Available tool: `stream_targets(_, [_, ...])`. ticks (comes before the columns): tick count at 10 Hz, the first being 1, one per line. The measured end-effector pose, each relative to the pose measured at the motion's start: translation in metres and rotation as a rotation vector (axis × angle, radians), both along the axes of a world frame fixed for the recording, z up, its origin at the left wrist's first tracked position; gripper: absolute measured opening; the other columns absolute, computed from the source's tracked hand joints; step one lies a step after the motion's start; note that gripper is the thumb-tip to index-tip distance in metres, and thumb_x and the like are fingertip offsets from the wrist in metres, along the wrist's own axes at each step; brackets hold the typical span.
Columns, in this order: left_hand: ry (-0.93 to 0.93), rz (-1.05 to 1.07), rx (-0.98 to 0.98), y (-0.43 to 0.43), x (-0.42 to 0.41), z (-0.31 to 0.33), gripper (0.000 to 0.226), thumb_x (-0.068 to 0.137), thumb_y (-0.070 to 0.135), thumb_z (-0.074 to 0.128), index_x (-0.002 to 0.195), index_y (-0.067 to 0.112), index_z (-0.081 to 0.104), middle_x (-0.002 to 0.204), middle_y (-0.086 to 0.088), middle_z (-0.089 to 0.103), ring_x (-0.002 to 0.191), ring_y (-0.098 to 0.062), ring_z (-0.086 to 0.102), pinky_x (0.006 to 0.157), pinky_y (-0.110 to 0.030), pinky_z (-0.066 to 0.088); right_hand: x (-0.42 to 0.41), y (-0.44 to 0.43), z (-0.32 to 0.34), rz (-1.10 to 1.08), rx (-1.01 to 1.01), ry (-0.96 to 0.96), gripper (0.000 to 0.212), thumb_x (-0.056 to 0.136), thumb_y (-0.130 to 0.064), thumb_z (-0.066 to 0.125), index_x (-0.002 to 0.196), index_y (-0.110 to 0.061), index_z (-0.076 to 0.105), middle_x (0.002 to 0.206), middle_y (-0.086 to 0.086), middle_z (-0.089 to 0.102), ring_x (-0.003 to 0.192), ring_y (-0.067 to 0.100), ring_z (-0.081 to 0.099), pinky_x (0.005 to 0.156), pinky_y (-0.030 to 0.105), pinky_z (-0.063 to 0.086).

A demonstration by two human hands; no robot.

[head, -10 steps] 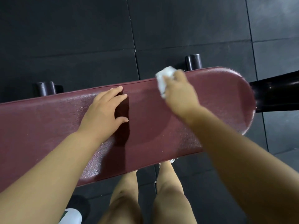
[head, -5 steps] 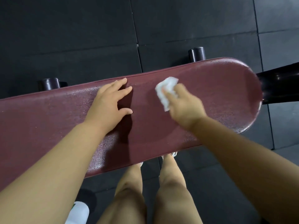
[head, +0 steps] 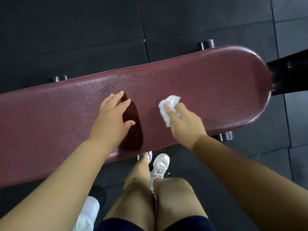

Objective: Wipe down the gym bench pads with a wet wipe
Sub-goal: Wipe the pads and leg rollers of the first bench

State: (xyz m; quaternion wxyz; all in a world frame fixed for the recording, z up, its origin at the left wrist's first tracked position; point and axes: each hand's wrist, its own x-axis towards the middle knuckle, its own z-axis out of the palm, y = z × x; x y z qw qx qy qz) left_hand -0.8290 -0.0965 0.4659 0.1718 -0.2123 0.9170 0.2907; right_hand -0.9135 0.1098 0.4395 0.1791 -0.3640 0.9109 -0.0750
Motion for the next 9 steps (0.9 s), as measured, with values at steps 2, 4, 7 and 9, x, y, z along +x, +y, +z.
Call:
stream_targets(2, [-0.132,-0.081,-0.043,0.03,0.019,-0.008,0.073,0.09,0.029,0.062,0.149,0.017,0.021,0.158,0.007,-0.012,0.144,-0.023,-0.014,0.117,-0.035,0.006,-0.013,0.017,-0.001,-0.523,0.042,0.112,0.048,0.092,-0.006,0.042,0.139,-0.018,0.042,0.123,-0.01,0.04,0.092,0.021,0.048,0.077,0.015,0.029])
stream_targets(4, [-0.215,-0.133,-0.035,0.022,0.017,-0.007,0.072,0.093,0.029,0.055,0.151,0.02,0.014,0.156,0.009,-0.02,0.143,-0.021,-0.019,0.116,-0.04,0.012,0.066,-0.013,-0.008,0.233,-0.06,-0.097,0.048,0.082,-0.007,0.03,0.12,-0.005,0.06,0.09,0.011,0.056,0.062,0.027,0.052,0.05,0.029,0.029])
stream_targets(7, [-0.196,-0.12,-0.013,0.021,0.019,-0.014,0.074,0.092,0.032,0.057,0.151,0.024,0.014,0.155,0.012,-0.02,0.142,-0.019,-0.021,0.116,-0.041,0.007,0.005,0.063,0.0,-0.82,-0.203,0.034,0.041,0.093,-0.008,0.044,0.134,-0.01,0.05,0.121,0.011,0.041,0.094,0.034,0.053,0.089,0.038,0.042])
stream_targets(9, [-0.177,-0.102,-0.015,0.02,0.019,-0.016,0.074,0.09,0.034,0.059,0.15,0.027,0.015,0.155,0.014,-0.018,0.142,-0.017,-0.021,0.116,-0.043,0.009,0.1,-0.009,-0.015,-0.239,-0.172,-0.043,0.04,0.079,-0.004,0.052,0.119,-0.007,0.057,0.101,0.015,0.057,0.076,0.03,0.061,0.058,0.032,0.053])
